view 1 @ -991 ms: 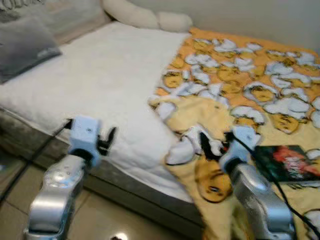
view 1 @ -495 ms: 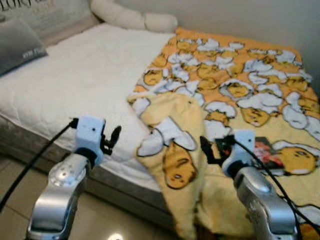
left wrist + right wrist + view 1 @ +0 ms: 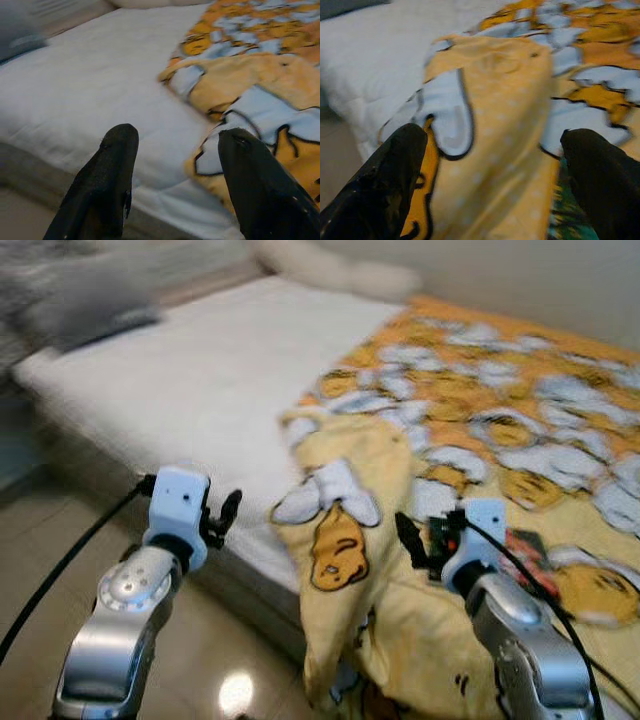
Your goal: Clean up the room
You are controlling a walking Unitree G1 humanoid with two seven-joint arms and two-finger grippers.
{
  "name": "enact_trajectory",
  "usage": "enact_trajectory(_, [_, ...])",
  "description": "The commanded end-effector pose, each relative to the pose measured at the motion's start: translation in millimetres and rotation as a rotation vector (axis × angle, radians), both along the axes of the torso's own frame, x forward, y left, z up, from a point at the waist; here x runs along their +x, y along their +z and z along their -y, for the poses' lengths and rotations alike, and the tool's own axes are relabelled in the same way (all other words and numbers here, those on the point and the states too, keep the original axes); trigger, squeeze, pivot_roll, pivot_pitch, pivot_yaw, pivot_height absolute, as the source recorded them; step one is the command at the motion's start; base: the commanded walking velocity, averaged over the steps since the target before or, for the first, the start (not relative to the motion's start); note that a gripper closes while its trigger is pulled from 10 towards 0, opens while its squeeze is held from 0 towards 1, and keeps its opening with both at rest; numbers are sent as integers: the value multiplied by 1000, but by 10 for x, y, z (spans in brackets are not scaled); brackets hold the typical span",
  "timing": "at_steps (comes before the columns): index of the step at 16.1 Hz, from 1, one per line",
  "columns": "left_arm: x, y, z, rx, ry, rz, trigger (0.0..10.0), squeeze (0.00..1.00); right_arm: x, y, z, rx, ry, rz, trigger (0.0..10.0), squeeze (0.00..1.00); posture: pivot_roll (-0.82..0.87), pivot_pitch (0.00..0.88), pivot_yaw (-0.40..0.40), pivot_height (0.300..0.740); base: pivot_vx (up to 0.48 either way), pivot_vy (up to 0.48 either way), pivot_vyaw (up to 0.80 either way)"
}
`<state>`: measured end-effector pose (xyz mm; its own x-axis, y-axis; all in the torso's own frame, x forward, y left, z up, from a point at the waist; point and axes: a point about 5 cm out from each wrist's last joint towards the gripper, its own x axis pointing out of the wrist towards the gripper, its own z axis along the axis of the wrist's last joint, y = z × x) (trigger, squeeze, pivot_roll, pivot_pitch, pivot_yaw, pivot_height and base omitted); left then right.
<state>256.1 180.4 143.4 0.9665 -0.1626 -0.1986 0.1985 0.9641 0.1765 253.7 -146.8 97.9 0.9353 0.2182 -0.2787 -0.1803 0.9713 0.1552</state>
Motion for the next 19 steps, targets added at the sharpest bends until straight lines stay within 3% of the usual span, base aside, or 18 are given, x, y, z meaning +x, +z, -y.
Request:
enact_trajectory(1, [7,4,-8,8,-1,-3,10000,216,32,55,-30,-7,19,14,10000,0,-104,0,-27,740,0,-326,781])
enact_trajectory(8, [-5,7,-15,22,-16,-4,10000,204,9,13,1,34,-26,-4,10000,0,-97,0,-34,740,0,-279,113])
enact_trajectory(13, [-108,-32,76,10,-149,-53,10000,184,-30,-35,0,63,-65,-34,10000,0,-91,0,-28,740,0,0,0])
enact_trajectory(16, [-143,-52,128,40,-232,-74,10000,173,-25,-102,99,40,-121,-63,10000,0,-60,0,-43,740,0,0,0])
enact_trajectory(19, [-164,-34,130,15,-263,-85,10000,145,-36,-122,224,33,-181,-89,10000,0,-70,0,-43,740,0,0,0])
